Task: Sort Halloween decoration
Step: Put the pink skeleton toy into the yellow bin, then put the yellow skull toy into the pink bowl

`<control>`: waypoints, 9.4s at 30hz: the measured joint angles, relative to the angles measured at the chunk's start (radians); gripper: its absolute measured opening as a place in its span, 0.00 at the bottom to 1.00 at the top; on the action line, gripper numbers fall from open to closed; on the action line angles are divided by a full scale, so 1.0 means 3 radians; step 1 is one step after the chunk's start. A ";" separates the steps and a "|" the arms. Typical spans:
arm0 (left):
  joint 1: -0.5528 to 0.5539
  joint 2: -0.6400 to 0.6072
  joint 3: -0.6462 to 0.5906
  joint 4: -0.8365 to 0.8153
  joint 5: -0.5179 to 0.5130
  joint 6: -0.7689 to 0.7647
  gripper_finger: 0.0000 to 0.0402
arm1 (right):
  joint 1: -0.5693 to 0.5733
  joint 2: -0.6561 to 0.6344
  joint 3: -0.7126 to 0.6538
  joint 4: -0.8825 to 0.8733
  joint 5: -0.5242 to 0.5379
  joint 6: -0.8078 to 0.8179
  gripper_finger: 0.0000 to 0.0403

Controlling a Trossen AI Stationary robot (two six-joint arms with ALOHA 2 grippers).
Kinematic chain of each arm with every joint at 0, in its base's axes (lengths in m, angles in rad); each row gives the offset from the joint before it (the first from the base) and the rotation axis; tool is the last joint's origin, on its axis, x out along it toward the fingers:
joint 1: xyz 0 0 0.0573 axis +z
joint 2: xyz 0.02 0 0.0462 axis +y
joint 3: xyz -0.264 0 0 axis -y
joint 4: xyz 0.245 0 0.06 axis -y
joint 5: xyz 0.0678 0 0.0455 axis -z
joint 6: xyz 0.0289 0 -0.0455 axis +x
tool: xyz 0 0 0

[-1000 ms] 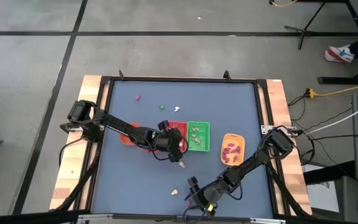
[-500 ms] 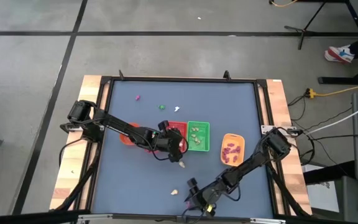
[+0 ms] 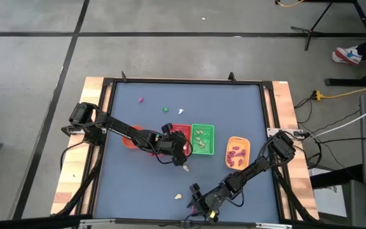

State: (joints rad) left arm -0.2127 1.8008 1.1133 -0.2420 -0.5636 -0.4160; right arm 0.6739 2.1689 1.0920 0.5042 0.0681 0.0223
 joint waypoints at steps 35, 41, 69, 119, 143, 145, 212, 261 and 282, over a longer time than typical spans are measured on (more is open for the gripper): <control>0.0000 0.0000 -0.0001 -0.0011 0.0001 0.0000 0.33 | -0.0001 -0.0384 -0.0029 -0.0472 -0.0050 -0.0025 0.27; 0.0000 0.0000 -0.0001 -0.0013 0.0001 0.0000 0.33 | -0.0001 -0.0775 -0.0025 -0.1131 -0.0011 -0.0026 0.27; 0.0000 0.0000 -0.0005 -0.0012 0.0001 0.0000 0.33 | -0.0001 -0.2408 -0.0017 -0.5045 0.1143 -0.0086 0.27; 0.0049 0.0000 -0.0005 0.0093 0.0177 -0.0008 0.36 | -0.0001 -0.2408 -0.0025 -0.5416 0.1045 0.0197 0.60; -0.0431 -0.0157 0.0001 0.0987 0.1801 -0.0062 0.52 | -0.0001 -0.2408 -0.0025 -0.5338 0.1028 0.0197 0.60; -0.0626 -0.0141 0.0001 0.0992 0.1625 -0.0061 0.52 | -0.0001 -0.2408 -0.0025 -0.5336 0.1015 0.0197 0.60; -0.1526 0.1045 0.0001 0.1589 0.0356 -0.0328 0.28 | 0.0000 -0.2408 -0.0025 -0.5149 0.1016 0.0197 0.60; -0.0729 -0.0598 -0.0004 -0.1320 0.0307 -0.0355 0.19 | -0.0001 -0.2407 -0.0025 -0.3831 0.1016 0.0197 0.60; -0.0179 -0.0594 -0.0004 -0.2002 0.0327 -0.0320 0.26 | 0.0000 -0.1770 -0.0024 -0.2401 0.1067 0.1158 0.60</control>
State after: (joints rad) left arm -0.2665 1.6226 1.1122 -0.8426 -0.4656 -0.5121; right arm 0.6739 1.6379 1.0847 -0.2161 0.3882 0.3698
